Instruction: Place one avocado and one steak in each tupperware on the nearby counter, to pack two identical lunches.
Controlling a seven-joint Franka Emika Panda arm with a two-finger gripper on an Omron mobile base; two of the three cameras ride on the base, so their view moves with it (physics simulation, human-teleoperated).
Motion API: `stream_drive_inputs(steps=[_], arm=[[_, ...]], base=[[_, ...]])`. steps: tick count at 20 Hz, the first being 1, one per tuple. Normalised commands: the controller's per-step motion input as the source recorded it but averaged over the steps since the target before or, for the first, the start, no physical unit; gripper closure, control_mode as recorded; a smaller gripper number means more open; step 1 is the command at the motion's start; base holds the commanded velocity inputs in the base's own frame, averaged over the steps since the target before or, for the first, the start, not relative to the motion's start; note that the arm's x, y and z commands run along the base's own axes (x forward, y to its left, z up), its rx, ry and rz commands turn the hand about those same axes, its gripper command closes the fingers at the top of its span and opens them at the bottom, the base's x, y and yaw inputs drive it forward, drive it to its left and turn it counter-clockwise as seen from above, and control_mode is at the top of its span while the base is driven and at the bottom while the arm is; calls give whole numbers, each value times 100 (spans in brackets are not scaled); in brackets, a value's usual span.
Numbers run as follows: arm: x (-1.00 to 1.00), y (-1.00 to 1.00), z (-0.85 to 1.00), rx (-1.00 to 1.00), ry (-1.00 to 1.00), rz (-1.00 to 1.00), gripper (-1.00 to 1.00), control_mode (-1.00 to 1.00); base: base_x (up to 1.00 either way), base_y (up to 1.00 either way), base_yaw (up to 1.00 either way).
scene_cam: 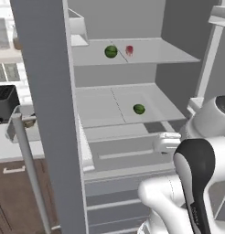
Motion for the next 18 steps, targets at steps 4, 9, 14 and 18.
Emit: stream_drive_inputs(steps=[4,9,14,18], arm=[[0,0,0,0,0,0,-100,100],[0,0,0,0,0,0,-100,100],[95,-24,-25,0,0,0,-100,-100],[100,-28,-29,0,0,0,-100,-100]], base=[[67,-24,7],[65,-11,0],[0,0,0],[0,0,0]])
